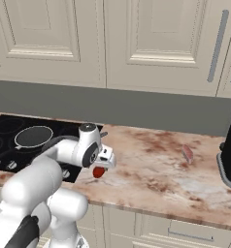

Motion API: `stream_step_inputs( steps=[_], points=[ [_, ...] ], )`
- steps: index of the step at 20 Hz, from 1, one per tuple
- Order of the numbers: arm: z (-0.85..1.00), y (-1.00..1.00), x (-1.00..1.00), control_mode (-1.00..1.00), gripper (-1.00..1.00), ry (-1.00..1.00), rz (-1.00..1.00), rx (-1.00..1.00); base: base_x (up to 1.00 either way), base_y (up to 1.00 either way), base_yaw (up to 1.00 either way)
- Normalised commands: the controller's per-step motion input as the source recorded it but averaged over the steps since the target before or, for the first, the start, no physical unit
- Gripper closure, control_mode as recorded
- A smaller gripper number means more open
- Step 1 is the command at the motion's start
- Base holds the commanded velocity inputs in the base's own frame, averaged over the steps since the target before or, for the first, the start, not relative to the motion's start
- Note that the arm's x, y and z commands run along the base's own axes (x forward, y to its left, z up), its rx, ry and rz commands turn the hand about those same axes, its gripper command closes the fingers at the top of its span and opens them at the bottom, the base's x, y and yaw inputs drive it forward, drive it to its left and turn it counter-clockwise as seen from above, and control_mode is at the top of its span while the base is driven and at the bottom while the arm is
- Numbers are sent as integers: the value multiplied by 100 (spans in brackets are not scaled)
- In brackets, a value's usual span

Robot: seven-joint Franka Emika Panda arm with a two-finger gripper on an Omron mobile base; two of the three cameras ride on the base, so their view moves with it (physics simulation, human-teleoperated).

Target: Place both pans onto different burners. Then place the bell pepper and the steak on different pans.

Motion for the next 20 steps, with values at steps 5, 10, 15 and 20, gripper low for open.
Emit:
stream_step_inputs(
  steps=[5,10,15,20],
  points=[
    [-19,0,0,-100,-100,0,0,0,0,0,0],
    [-18,0,0,-100,-100,0,0,0,0,0,0],
    [-16,0,1,-100,-100,0,0,0,0,0,0],
    [-16,0,0,-100,-100,0,0,0,0,0,0]
  ],
)
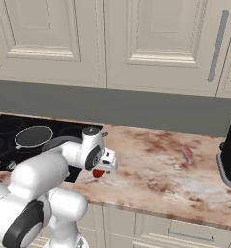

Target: Place both pans onto different burners. Then place the bell pepper and the steak on different pans.

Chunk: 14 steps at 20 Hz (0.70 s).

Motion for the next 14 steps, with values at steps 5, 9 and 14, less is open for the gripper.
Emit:
stream_step_inputs(
  steps=[5,9,14],
  points=[
    [-15,0,0,-100,-100,0,0,0,0,0,0],
    [-15,3,0,-100,-100,0,0,0,0,0,0],
    [-21,9,0,-100,100,0,0,0,0,0,0]
  ],
)
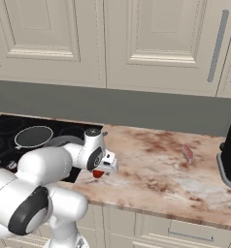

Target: Place both pans onto different burners. Then place the bell pepper and the steak on different pans.

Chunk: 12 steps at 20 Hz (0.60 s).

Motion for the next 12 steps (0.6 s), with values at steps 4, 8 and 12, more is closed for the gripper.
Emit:
stream_step_inputs(
  steps=[4,8,12],
  points=[
    [-5,6,0,-100,100,0,0,0,0,0,0],
    [0,0,0,-100,100,0,0,0,0,0,0],
    [5,0,0,-100,100,0,0,0,0,0,0]
  ],
)
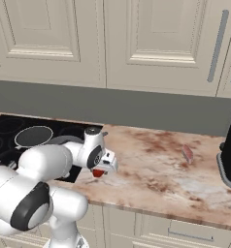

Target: Place both pans onto different burners. Then place the bell pepper and the steak on different pans.

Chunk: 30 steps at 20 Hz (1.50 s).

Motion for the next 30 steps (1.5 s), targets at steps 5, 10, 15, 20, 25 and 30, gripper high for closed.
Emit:
stream_step_inputs(
  steps=[5,10,15,20,25,30],
  points=[
    [42,0,0,-100,100,-1,0,0,0,0,0],
    [50,0,0,-100,100,0,0,0,0,0,0],
    [34,8,0,-100,100,-1,0,0,0,0,0],
    [27,25,0,-100,100,-4,0,0,0,0,0],
    [30,30,-2,-100,100,-2,0,0,0,0,0],
    [26,31,-6,-100,100,-2,0,0,0,0,0]
  ],
)
